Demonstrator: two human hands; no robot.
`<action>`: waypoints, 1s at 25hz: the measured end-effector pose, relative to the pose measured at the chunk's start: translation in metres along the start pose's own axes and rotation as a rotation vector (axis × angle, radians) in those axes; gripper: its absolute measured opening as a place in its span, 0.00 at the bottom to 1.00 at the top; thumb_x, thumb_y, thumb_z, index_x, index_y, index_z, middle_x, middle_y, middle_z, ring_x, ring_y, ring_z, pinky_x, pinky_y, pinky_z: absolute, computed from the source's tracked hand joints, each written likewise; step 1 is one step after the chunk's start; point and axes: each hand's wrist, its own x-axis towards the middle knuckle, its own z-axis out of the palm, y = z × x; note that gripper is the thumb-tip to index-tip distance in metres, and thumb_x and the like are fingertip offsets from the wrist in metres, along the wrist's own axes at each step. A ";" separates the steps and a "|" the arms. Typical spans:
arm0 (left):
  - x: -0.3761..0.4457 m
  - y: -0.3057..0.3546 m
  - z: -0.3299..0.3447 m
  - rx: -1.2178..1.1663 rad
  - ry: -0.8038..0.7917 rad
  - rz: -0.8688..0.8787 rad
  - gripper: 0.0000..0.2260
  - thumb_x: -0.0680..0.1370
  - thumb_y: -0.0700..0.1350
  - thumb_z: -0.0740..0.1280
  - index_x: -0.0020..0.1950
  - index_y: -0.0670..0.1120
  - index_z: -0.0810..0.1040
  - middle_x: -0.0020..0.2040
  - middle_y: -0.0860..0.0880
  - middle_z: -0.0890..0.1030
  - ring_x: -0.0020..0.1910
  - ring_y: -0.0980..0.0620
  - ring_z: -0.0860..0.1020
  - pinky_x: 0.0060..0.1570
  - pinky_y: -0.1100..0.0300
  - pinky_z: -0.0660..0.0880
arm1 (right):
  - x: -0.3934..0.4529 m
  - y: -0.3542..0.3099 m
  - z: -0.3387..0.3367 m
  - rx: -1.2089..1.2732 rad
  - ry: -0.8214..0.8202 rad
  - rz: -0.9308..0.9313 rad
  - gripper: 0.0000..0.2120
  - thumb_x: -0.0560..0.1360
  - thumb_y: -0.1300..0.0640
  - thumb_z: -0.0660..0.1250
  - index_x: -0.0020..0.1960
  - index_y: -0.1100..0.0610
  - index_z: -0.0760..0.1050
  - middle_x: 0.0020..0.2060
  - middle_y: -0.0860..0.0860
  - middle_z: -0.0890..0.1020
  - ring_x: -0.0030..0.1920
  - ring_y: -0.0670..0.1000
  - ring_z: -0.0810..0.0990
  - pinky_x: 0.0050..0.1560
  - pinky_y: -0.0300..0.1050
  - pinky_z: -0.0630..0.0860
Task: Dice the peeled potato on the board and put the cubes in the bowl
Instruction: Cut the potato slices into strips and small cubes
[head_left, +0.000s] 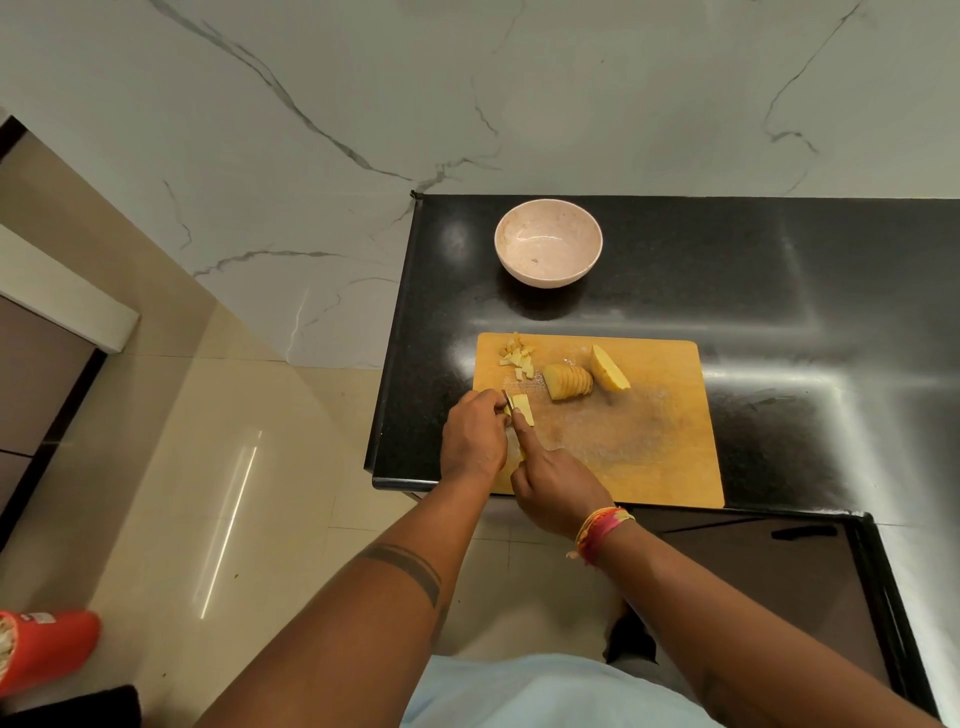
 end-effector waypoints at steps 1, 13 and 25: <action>0.000 0.001 0.000 0.001 0.001 -0.008 0.08 0.81 0.42 0.68 0.60 0.48 0.82 0.57 0.48 0.80 0.52 0.49 0.79 0.51 0.52 0.81 | 0.000 0.000 0.000 -0.009 0.000 -0.004 0.34 0.82 0.53 0.53 0.83 0.48 0.39 0.33 0.53 0.78 0.30 0.53 0.76 0.28 0.45 0.68; 0.003 -0.001 0.001 -0.030 -0.016 -0.041 0.09 0.80 0.43 0.70 0.60 0.48 0.81 0.57 0.48 0.80 0.52 0.49 0.79 0.51 0.52 0.80 | -0.051 0.015 0.011 -0.049 -0.034 -0.057 0.35 0.84 0.53 0.53 0.83 0.49 0.36 0.30 0.50 0.75 0.28 0.51 0.72 0.28 0.45 0.63; -0.008 0.021 0.009 0.083 -0.046 -0.013 0.25 0.78 0.56 0.71 0.70 0.48 0.70 0.64 0.46 0.68 0.62 0.47 0.70 0.59 0.54 0.75 | -0.031 0.023 -0.012 0.090 0.073 0.035 0.36 0.81 0.56 0.56 0.84 0.49 0.42 0.31 0.50 0.77 0.29 0.50 0.75 0.28 0.45 0.65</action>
